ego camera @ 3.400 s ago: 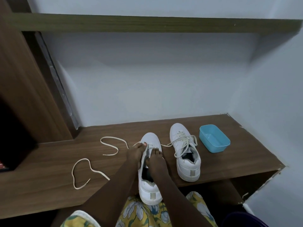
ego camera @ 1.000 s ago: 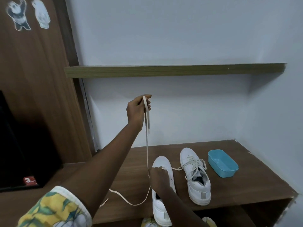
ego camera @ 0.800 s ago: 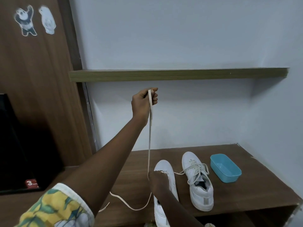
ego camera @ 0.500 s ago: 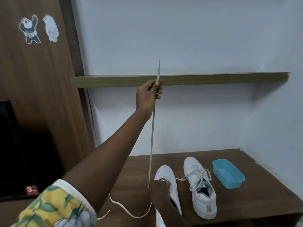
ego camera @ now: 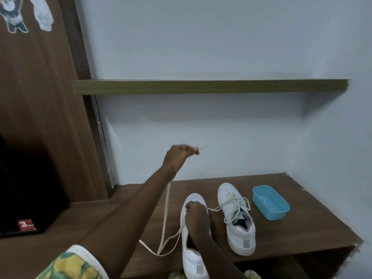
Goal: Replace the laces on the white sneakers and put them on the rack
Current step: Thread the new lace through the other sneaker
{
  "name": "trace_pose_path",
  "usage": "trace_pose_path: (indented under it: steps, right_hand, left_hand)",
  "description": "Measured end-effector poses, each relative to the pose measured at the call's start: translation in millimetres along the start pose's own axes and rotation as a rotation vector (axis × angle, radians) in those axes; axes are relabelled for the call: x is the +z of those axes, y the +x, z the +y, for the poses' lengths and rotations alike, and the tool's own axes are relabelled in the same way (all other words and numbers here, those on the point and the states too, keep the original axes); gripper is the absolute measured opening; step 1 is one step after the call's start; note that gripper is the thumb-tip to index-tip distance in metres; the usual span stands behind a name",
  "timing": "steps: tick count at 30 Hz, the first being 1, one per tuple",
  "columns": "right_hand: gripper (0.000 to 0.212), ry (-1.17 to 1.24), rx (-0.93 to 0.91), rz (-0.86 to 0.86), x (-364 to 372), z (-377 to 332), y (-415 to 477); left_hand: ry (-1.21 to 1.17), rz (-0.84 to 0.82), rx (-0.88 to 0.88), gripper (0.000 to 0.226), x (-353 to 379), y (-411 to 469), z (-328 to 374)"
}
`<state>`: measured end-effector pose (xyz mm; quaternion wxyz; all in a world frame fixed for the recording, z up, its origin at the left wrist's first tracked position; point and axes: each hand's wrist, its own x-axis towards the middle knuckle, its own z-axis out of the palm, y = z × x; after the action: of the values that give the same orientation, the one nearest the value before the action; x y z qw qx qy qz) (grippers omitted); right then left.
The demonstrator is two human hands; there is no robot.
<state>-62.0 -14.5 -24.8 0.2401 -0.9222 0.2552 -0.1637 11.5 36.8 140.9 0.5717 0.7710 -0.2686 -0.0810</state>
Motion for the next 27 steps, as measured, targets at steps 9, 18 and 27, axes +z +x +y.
trace_pose_path:
  steps: [9, 18, 27]
  right_hand:
    - [0.033, -0.060, 0.102, -0.223, 8, 37, -15]
    - [0.028, -0.062, 0.191, -0.099, 14, 28, -7]
    - [0.031, 0.341, 0.483, 0.093, 6, 45, -4]
  left_hand:
    - [-0.022, 0.004, -0.335, 0.024, 54, -30, -123]
    - [0.174, -0.054, -0.350, 0.025, 66, -25, -153]
    - [0.331, -0.046, -0.287, 0.020, 90, -31, -169]
